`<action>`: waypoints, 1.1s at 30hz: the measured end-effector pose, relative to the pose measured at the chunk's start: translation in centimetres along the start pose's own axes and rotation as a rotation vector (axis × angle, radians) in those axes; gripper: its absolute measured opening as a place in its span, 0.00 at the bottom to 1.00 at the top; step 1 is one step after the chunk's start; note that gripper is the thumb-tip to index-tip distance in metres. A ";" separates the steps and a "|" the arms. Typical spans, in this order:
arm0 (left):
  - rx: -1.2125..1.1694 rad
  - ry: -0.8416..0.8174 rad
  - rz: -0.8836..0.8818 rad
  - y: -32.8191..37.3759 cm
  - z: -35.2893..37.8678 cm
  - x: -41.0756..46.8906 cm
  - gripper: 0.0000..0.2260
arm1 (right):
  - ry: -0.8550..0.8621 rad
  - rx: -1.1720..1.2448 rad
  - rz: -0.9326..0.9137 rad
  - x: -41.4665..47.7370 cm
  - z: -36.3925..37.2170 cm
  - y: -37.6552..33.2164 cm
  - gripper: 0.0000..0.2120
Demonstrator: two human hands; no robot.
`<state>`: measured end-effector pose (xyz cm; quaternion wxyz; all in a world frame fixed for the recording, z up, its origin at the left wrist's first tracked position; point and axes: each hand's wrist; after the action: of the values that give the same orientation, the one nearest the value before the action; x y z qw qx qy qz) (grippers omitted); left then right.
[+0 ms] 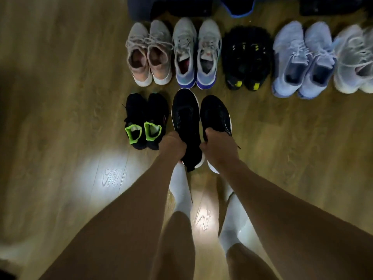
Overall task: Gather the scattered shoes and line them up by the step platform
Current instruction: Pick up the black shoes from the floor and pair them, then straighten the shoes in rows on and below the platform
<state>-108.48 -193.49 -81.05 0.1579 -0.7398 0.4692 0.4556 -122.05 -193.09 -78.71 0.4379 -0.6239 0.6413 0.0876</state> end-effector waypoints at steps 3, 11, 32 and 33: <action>-0.054 -0.053 -0.058 -1.2 -0.1 5.3 0.13 | -0.054 -0.033 0.053 5.5 2.7 0.4 0.05; -0.051 -0.121 -0.141 -3.2 2.8 13.7 0.12 | -0.029 -0.086 0.090 13.0 8.7 0.9 0.05; -0.478 0.032 0.163 3.5 -15.5 5.9 0.16 | 0.126 0.221 0.033 10.8 -6.6 -13.1 0.13; -0.507 0.084 0.193 4.8 -18.7 5.0 0.16 | 0.179 0.266 0.021 11.0 -8.7 -14.9 0.13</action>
<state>-101.98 -211.05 -74.21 -0.0961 -0.7258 0.4149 0.5402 -111.12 -209.89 -74.37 0.4567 -0.5591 0.6902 -0.0494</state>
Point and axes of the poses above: each hand's wrist, its own x-axis towards the middle knuckle, its own z-axis out of the palm, y = z × x, and after that the axes turned 8 degrees about -y, right-handed
